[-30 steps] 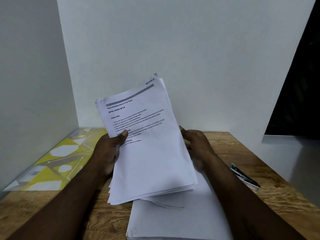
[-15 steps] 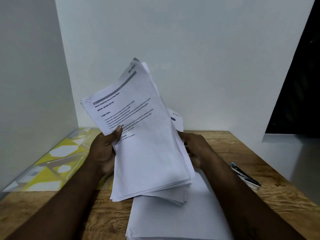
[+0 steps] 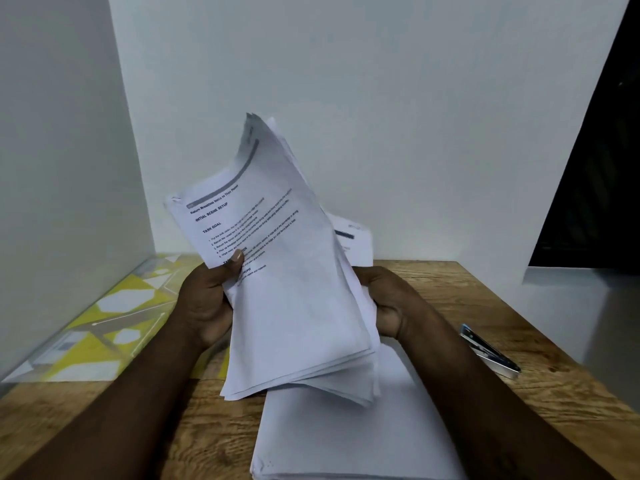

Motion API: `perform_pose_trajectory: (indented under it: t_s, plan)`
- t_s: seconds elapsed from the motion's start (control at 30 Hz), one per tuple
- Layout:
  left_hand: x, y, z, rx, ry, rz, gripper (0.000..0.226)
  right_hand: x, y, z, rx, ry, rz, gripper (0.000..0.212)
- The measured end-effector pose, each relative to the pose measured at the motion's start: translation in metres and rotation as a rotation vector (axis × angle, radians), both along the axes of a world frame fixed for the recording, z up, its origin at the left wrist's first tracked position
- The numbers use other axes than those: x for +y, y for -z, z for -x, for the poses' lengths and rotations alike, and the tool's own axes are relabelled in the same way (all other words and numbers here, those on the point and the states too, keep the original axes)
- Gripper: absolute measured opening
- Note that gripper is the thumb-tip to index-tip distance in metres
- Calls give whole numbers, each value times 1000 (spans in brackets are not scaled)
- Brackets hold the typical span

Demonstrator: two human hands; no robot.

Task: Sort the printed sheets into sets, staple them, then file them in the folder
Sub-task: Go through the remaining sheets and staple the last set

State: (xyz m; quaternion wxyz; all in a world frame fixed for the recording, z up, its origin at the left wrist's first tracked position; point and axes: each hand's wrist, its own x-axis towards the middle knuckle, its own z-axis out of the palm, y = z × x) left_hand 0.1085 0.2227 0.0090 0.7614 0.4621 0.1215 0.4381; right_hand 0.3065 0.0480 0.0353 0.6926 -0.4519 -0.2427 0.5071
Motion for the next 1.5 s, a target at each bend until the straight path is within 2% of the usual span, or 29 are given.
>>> perform_pose_trajectory:
  t_s: [0.07, 0.2, 0.3, 0.5, 0.6, 0.77, 1.07, 1.17, 1.37, 1.5]
  plan:
    - [-2, 0, -2, 67, -35, -15, 29, -1, 0, -6, -119, 181, -67, 56]
    - [-5, 5, -4, 181, -84, -69, 31, -2, -2, -17, -366, 497, -89, 29]
    - [-10, 5, -4, 204, -89, -73, 32, -6, -7, -14, -458, 557, -94, 18]
    - [-6, 3, -3, 208, -115, -32, 30, -8, -10, -14, -449, 571, -157, 17]
    - [-7, 3, -3, 199, -125, -34, 30, -9, -11, -12, -430, 586, -243, 28]
    - [-6, 4, -4, 190, -117, -60, 31, -9, -12, -9, -502, 655, -296, 63]
    - [-10, 1, -1, 161, -95, -82, 31, -14, -10, -6, -661, 707, -377, 98]
    - [-12, -1, 0, 117, -84, -96, 31, -12, -9, -11, -629, 687, -378, 87]
    - [-12, -1, 3, 84, -102, -149, 43, -11, -10, -13, -457, 573, -346, 40]
    - [-14, -3, 2, 134, -149, -180, 29, -11, -10, -16, -499, 605, -365, 45]
